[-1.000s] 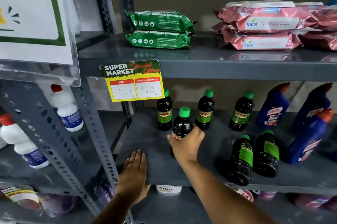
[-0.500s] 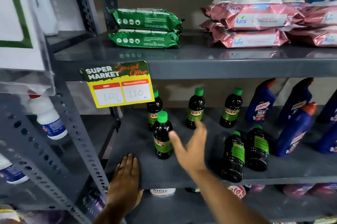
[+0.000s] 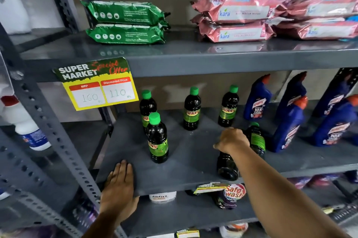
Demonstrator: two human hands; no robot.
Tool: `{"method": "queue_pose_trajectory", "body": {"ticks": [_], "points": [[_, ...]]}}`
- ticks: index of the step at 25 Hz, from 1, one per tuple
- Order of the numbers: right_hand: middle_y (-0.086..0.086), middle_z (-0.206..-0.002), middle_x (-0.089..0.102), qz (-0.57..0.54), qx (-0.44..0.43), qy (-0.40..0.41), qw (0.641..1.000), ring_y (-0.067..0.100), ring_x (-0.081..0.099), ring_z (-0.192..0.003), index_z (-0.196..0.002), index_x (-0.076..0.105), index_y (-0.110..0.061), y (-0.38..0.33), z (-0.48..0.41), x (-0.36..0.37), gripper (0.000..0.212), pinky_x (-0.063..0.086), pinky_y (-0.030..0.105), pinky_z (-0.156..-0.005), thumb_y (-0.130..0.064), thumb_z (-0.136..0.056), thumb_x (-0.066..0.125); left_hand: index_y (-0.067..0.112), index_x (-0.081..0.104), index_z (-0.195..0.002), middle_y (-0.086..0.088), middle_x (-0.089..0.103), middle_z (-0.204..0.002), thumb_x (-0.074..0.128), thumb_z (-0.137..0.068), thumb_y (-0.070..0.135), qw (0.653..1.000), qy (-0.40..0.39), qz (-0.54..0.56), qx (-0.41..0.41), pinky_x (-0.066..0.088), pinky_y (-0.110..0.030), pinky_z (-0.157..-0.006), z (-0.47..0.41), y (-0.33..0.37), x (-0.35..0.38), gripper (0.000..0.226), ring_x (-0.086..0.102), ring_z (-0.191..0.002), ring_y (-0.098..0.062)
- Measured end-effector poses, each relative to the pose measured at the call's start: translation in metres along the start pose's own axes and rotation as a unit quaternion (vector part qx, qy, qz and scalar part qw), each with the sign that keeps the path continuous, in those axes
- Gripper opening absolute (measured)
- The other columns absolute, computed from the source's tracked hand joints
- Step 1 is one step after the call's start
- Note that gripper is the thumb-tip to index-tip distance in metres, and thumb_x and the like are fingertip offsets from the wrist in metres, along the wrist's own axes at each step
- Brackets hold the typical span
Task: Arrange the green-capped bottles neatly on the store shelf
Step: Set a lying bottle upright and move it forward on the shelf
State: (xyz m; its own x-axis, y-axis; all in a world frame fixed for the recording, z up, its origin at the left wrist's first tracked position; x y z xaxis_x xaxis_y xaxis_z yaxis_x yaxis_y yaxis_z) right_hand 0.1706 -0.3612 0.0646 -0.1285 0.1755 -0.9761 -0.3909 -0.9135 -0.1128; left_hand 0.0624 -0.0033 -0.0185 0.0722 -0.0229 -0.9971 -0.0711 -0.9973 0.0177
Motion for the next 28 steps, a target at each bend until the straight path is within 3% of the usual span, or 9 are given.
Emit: {"method": "queue_pose_trajectory", "body": {"ticks": [2,5,10,13,16,20,23,26,28], "points": [[0.020,-0.132,0.043,0.011,0.007,-0.020,1.000,0.033,0.052,-0.117,-0.139,0.040,-0.008,-0.007,-0.002,0.007,0.085,0.051,0.040,-0.088,-0.049,-0.074,0.076,-0.010,0.049,-0.125,-0.031,0.053,-0.131,0.088,-0.043,0.036,1.000,-0.001,-0.007,0.006,0.050,-0.053,-0.092,0.000,0.000,-0.001,0.103,0.054,-0.118,-0.044],[0.020,-0.133,0.036,-0.084,0.052,0.009,0.995,0.040,0.047,-0.118,-0.137,0.034,-0.007,-0.010,0.002,0.009,0.076,0.050,0.046,-0.090,-0.022,-0.076,0.077,-0.009,0.043,-0.131,-0.029,0.047,-0.138,0.084,-0.053,0.035,1.000,0.017,-0.003,0.003,0.044,-0.053,-0.099,0.001,-0.002,-0.001,0.098,0.047,-0.126,-0.043],[0.021,-0.127,0.036,-0.277,-0.021,0.095,0.956,0.040,0.048,-0.111,-0.127,0.035,-0.006,-0.023,0.002,-0.009,0.084,0.047,0.042,-0.094,-0.019,-0.061,0.084,0.001,0.013,-0.146,-0.020,0.014,-0.157,0.066,-0.075,0.044,1.000,0.018,0.001,0.004,0.015,-0.044,-0.117,0.002,0.000,0.001,0.098,0.013,-0.145,-0.034],[0.010,-0.125,0.028,-0.418,-0.095,0.139,0.893,0.026,0.044,-0.102,-0.127,0.038,-0.013,-0.041,0.012,-0.023,0.082,0.039,0.028,-0.095,-0.020,-0.059,0.083,-0.001,0.017,-0.145,-0.022,0.018,-0.155,0.069,-0.073,0.040,1.000,0.021,0.001,0.007,0.018,-0.045,-0.116,0.001,-0.001,0.001,0.097,0.017,-0.144,-0.036],[0.003,-0.118,0.025,-0.445,-0.151,0.193,0.861,0.017,0.035,-0.102,-0.115,0.044,-0.012,-0.054,0.029,-0.017,0.066,0.029,0.016,-0.091,-0.017,-0.061,0.081,-0.002,0.023,-0.143,-0.022,0.024,-0.153,0.071,-0.071,0.036,1.000,0.025,0.008,0.001,0.021,-0.045,-0.115,0.001,-0.002,0.000,0.094,0.022,-0.142,-0.036],[0.000,-0.116,0.024,-0.448,-0.188,0.222,0.846,0.013,0.032,-0.103,-0.118,0.044,-0.013,-0.061,0.039,-0.006,0.067,0.037,0.026,-0.095,-0.015,-0.062,0.079,-0.005,0.035,-0.138,-0.025,0.037,-0.147,0.076,-0.063,0.029,1.000,0.016,0.023,-0.006,0.032,-0.049,-0.109,0.001,-0.002,0.004,0.092,0.035,-0.136,-0.039],[0.003,-0.126,0.025,-0.458,-0.221,0.194,0.839,0.010,0.029,-0.115,-0.139,0.032,-0.011,-0.054,0.040,-0.007,0.096,0.032,0.028,-0.105,-0.036,-0.063,0.085,-0.007,0.039,-0.134,-0.028,0.042,-0.143,0.080,-0.059,0.027,0.999,0.026,0.023,0.000,0.037,-0.051,-0.105,0.001,-0.003,0.004,0.092,0.041,-0.131,-0.042],[0.014,-0.131,0.038,-0.500,-0.157,0.271,0.807,0.020,0.039,-0.119,-0.144,0.030,-0.007,-0.006,0.026,-0.027,0.096,0.033,0.031,-0.102,-0.057,-0.072,0.069,-0.005,0.029,-0.140,-0.026,0.031,-0.149,0.073,-0.068,0.032,1.000,0.026,0.008,-0.003,0.028,-0.049,-0.112,-0.001,-0.005,0.005,0.092,0.030,-0.138,-0.039],[0.021,-0.128,0.044,-0.409,-0.032,0.297,0.862,0.035,0.043,-0.118,-0.135,0.042,-0.009,0.039,-0.001,-0.037,0.080,0.038,0.041,-0.098,-0.056,-0.075,0.067,0.000,0.018,-0.145,-0.021,0.019,-0.155,0.064,-0.075,0.038,1.000,0.015,0.003,-0.007,0.017,-0.044,-0.116,-0.002,-0.005,0.008,0.092,0.018,-0.144,-0.034]]}}
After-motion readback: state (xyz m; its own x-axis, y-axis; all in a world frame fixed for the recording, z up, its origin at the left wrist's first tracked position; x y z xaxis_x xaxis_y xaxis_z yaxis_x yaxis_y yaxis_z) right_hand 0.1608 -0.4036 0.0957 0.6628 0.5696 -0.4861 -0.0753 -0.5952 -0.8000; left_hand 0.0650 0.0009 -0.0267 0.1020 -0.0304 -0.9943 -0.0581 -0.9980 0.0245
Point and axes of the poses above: each hand's wrist, its own z-axis away from the middle knuckle, its own x-axis out of the palm, y = z × x, the point moved 6 cm from there along -z, towards the middle knuckle
